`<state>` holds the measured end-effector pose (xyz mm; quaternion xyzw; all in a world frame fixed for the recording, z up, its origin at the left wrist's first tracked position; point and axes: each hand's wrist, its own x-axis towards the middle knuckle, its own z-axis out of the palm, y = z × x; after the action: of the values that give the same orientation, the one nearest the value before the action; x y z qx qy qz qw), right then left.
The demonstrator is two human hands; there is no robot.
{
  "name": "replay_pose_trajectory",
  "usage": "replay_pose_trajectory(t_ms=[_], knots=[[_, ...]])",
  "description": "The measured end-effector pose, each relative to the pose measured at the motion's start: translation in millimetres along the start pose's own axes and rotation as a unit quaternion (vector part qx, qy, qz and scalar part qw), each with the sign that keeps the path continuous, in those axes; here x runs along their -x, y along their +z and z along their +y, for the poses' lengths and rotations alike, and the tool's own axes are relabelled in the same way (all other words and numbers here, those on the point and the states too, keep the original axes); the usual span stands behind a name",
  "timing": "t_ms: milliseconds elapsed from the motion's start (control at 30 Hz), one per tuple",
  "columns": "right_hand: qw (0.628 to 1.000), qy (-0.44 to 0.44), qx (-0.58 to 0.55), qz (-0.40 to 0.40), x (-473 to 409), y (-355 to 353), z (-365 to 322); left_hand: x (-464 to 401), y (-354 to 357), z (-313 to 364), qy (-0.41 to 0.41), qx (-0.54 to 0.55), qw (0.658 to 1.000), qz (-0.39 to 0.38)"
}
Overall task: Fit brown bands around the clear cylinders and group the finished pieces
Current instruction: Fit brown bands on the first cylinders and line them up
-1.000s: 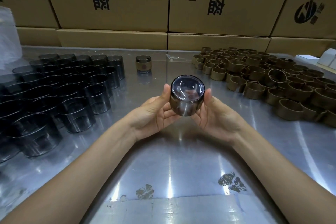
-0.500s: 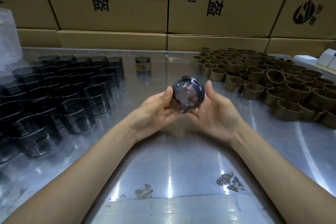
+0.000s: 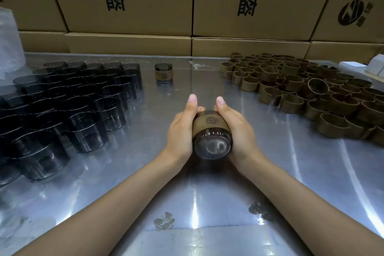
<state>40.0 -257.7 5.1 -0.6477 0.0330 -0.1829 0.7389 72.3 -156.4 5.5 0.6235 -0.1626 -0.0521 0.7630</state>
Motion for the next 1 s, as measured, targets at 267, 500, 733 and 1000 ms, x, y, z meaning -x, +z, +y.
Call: replay_pose_trajectory(t_ms=[267, 500, 733, 1000], knots=[[0.995, -0.086, 0.041, 0.038, -5, 1, -2, -12, -6, 10, 0.057, -0.054, 0.994, -0.079], [0.937, -0.190, 0.285, 0.067, -19, -12, 13, -32, -32, -3, 0.159, -0.197, 0.946, -0.203], [0.945, -0.056, 0.315, 0.067, -28, -17, 25, -94, -41, -11, 0.183, -0.371, 0.901, -0.132], [0.928, -0.044, 0.370, 0.019, -25, -16, 29, -185, -40, -14, 0.169, -0.570, 0.796, -0.112]])
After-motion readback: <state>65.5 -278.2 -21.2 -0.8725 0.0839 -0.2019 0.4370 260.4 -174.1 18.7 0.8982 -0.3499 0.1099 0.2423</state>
